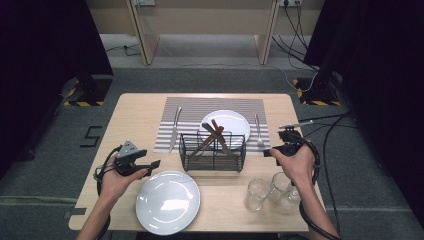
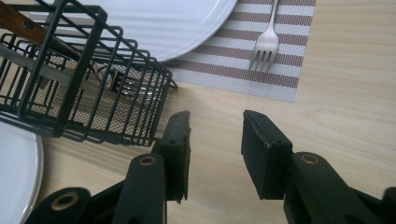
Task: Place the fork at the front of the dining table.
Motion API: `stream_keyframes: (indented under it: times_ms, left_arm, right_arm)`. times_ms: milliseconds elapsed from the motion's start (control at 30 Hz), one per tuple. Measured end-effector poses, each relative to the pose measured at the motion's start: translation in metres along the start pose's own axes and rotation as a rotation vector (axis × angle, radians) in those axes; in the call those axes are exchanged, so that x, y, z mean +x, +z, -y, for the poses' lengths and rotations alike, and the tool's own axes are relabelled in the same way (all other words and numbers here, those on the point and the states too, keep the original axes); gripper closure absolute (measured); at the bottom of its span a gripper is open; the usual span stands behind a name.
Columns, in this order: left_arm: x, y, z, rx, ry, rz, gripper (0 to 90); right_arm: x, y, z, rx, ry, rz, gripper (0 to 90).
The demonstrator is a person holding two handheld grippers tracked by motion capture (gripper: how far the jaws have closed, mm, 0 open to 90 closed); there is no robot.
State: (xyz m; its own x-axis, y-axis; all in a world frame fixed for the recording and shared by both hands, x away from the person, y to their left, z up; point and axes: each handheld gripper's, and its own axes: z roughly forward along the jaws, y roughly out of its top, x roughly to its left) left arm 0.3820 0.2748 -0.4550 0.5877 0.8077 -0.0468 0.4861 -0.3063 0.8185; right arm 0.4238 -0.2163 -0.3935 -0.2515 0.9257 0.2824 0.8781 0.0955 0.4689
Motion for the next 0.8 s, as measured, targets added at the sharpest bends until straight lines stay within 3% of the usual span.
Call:
stream_keyframes:
  times_ms: [500, 800]
  left_arm:
    - [0.001, -0.001, -0.001, -0.004, 0.0, -0.002, 28.9]
    - [0.001, -0.002, 0.0, -0.001, -0.001, -0.005, 28.8]
  right_arm:
    - [0.004, -0.011, 0.014, -0.016, -0.003, -0.025, 59.0]
    - [0.012, -0.016, 0.02, -0.01, -0.042, -0.031, 59.2]
